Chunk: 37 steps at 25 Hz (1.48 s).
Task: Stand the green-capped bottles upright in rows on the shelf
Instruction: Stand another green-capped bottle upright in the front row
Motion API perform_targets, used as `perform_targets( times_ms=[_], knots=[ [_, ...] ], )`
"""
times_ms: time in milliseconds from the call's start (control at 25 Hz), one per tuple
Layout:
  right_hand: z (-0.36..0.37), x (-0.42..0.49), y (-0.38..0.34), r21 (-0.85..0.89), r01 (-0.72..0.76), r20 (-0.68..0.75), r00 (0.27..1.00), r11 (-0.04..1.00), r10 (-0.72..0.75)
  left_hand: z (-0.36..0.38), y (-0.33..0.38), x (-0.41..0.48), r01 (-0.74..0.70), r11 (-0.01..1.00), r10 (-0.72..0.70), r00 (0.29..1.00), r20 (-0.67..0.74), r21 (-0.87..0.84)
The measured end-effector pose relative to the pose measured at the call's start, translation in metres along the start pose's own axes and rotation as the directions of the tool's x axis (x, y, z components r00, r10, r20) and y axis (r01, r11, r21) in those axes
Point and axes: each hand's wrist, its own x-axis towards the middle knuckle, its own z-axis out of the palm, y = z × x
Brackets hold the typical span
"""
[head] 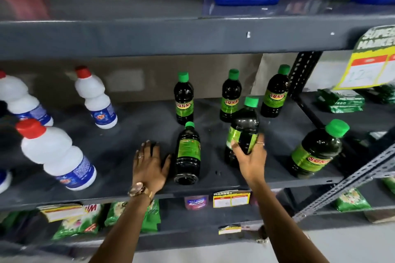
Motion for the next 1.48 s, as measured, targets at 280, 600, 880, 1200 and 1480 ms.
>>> perform_targets(
  times_ms=[280, 600, 880, 1200, 1480],
  knots=[
    [0.014, 0.023, 0.008, 0.024, 0.001, -0.032, 1.000, 1.000, 0.000, 0.004, -0.001, 0.003, -0.038, 0.999, 0.038, 0.999, -0.016, 0.007],
    [0.017, 0.025, 0.013, -0.123, 0.064, -0.079, 0.994, 0.990, -0.074, 0.007, -0.002, 0.005, -0.023, 1.000, 0.023, 0.999, -0.028, -0.015],
    [0.016, 0.025, 0.018, -0.163, 0.046, -0.083, 0.995, 0.986, -0.060, 0.009, -0.003, 0.004, -0.016, 1.000, 0.016, 0.999, -0.039, -0.003],
    [0.005, 0.021, 0.023, -0.148, 0.054, -0.021, 0.998, 0.987, -0.058, 0.007, -0.001, 0.001, -0.009, 1.000, 0.009, 1.000, -0.026, -0.011],
    [-0.024, -0.042, 0.028, -0.160, 0.050, -0.076, 0.995, 0.986, -0.063, 0.008, -0.001, 0.001, -0.019, 1.000, 0.019, 1.000, -0.019, -0.015]
  ],
)
